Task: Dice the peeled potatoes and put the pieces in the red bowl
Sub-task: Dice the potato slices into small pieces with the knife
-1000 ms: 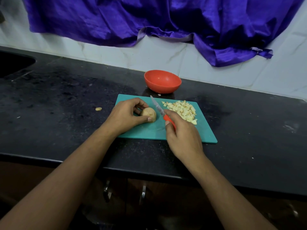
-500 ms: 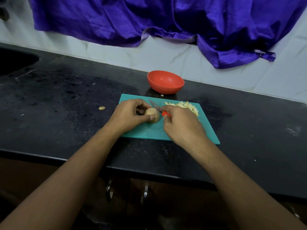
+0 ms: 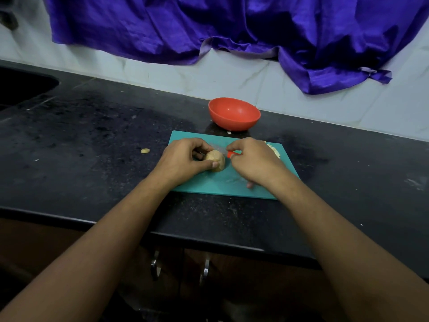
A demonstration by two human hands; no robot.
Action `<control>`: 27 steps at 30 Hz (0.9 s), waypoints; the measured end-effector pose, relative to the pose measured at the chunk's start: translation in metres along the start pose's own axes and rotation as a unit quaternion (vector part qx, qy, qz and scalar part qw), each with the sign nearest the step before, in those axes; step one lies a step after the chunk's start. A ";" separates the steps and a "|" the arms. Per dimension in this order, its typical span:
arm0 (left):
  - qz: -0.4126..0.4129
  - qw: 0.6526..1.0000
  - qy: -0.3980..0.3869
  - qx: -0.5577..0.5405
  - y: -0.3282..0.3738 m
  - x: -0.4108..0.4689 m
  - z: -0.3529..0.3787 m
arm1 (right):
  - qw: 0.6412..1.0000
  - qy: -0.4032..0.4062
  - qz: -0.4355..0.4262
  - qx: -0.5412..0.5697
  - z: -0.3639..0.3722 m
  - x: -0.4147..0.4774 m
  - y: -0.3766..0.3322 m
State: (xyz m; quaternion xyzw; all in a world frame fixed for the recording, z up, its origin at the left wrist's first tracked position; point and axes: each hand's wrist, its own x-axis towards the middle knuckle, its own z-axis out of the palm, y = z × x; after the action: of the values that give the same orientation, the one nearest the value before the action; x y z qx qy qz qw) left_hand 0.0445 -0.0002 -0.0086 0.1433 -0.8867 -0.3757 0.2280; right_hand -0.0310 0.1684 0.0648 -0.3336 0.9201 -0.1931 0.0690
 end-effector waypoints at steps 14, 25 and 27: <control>0.015 1.000 0.000 0.016 0.002 0.000 0.000 | 0.998 -0.008 -0.022 -0.064 -0.009 0.004 -0.018; 0.009 1.000 0.014 0.014 0.000 -0.001 0.002 | 0.986 0.087 -0.055 -0.130 0.040 -0.039 0.001; 0.005 1.000 0.013 0.013 0.001 0.000 0.003 | 0.981 0.084 -0.067 -0.160 0.048 -0.050 0.005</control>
State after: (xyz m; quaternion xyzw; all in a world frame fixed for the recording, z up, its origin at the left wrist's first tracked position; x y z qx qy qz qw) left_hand 0.0434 0.0022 -0.0098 0.1466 -0.8893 -0.3607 0.2398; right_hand 0.0173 0.1891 0.0184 -0.3839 0.9172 -0.0750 -0.0761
